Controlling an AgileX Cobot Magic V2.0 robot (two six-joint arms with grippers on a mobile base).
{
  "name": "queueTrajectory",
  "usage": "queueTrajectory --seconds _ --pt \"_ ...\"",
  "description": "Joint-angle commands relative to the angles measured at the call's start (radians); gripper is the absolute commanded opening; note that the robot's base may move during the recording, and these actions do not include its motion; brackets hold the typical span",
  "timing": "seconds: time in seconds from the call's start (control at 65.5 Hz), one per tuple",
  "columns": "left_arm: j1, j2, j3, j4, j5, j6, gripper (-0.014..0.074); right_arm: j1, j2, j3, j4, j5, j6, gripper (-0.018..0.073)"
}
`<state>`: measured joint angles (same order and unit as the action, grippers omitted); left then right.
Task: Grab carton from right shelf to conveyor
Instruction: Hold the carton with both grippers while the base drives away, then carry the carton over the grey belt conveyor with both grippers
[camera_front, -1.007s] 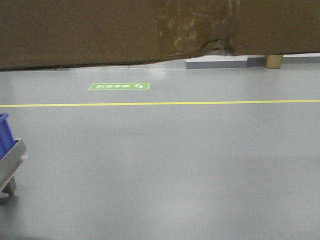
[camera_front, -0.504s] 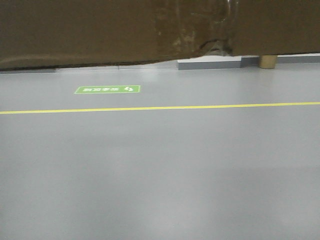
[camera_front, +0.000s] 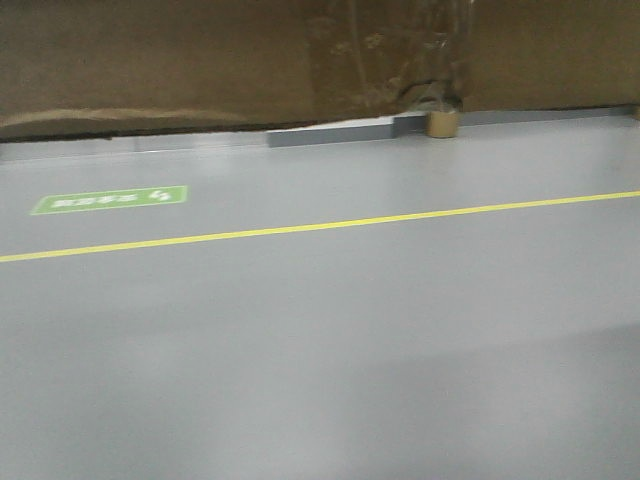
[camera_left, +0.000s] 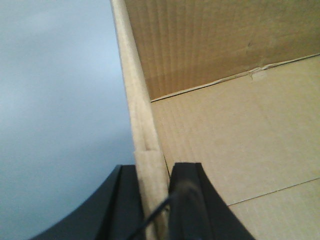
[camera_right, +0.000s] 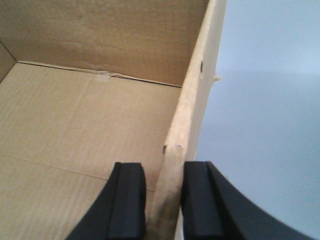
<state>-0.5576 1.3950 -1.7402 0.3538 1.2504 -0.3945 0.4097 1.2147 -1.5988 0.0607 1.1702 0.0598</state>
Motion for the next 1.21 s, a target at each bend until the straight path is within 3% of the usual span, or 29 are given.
queueTrajectory --seconds 0.0,0.458,0.916,1.19 --pt "-0.013 -0.012 -0.004 -0.003 -0.029 0.015 -0.0016 0.003 -0.012 -0.006 0.012 -0.056 -0.017 -0.0066" --pt "-0.013 -0.012 -0.004 0.019 -0.029 0.015 -0.0016 0.003 -0.012 -0.006 0.012 -0.057 -0.017 -0.0066" --pt "-0.013 -0.012 -0.004 0.166 -0.029 0.015 -0.0016 0.003 -0.012 -0.006 0.012 -0.057 -0.017 -0.0066" --pt "-0.013 -0.012 -0.004 0.215 -0.029 0.015 -0.0016 0.003 -0.012 -0.006 0.012 -0.057 -0.017 -0.0066"
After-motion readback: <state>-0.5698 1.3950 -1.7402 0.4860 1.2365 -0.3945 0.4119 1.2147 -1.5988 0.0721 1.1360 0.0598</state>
